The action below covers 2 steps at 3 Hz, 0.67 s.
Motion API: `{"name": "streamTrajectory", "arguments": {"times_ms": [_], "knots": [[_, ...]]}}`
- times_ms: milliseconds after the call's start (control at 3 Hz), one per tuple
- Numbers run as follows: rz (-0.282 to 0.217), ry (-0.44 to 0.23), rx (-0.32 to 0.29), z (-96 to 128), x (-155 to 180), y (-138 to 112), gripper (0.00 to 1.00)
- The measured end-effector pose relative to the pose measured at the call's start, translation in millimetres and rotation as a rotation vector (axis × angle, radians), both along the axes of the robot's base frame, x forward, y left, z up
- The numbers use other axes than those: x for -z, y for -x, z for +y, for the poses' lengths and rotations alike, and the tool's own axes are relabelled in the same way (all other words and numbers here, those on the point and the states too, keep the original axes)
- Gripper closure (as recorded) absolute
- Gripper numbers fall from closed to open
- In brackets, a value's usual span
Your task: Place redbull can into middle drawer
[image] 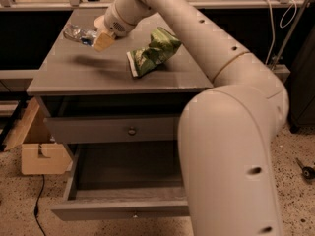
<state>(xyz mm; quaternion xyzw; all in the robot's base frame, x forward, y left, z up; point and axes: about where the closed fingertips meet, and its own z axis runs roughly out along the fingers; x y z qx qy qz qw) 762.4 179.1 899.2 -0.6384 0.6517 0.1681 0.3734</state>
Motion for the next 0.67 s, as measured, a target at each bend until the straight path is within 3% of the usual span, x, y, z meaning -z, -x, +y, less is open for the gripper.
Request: {"name": "streamTrajectory", "arguments": {"times_ms": [333,667], "knots": [[-0.090,-0.044,-0.104,-0.1,-6.9,31.5,1.00],[-0.090,-0.044,-0.104,-0.1,-6.9,31.5,1.00]]}}
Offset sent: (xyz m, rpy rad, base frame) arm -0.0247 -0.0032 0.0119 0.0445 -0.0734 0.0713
